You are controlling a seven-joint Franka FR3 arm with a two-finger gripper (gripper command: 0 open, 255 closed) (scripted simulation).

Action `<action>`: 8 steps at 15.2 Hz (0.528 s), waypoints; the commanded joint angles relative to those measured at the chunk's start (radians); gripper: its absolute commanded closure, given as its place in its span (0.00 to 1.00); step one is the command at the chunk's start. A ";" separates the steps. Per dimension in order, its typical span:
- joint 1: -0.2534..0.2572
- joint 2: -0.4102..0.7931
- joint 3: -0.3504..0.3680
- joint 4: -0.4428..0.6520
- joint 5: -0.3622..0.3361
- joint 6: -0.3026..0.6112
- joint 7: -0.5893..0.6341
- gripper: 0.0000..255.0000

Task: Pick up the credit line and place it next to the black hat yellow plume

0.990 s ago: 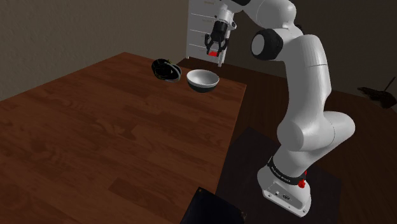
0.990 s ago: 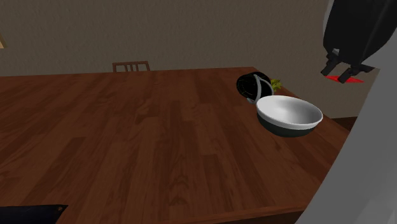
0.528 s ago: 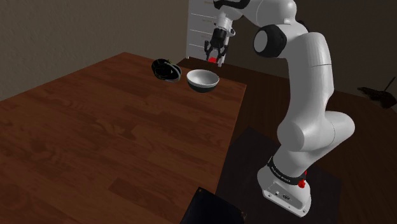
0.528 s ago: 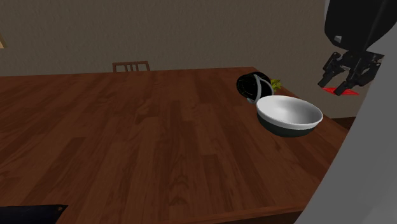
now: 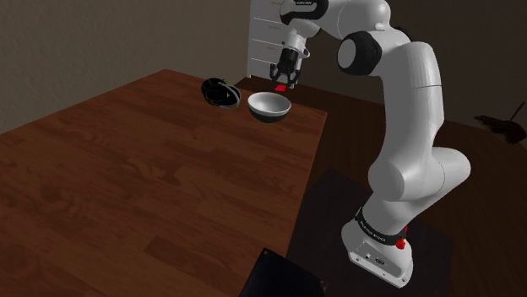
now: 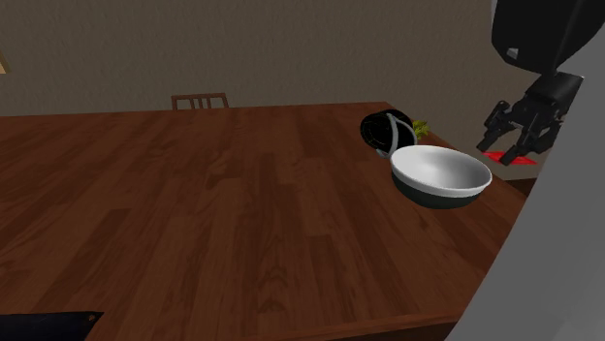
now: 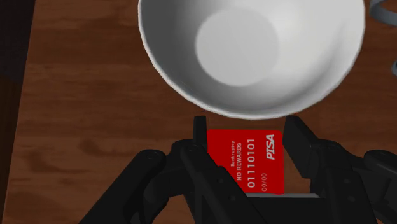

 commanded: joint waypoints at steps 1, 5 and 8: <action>0.002 -0.002 -0.002 -0.029 -0.002 0.026 -0.010 1.00; 0.005 0.001 -0.004 -0.076 -0.004 0.073 -0.027 1.00; 0.008 0.007 -0.005 -0.106 -0.004 0.107 -0.039 1.00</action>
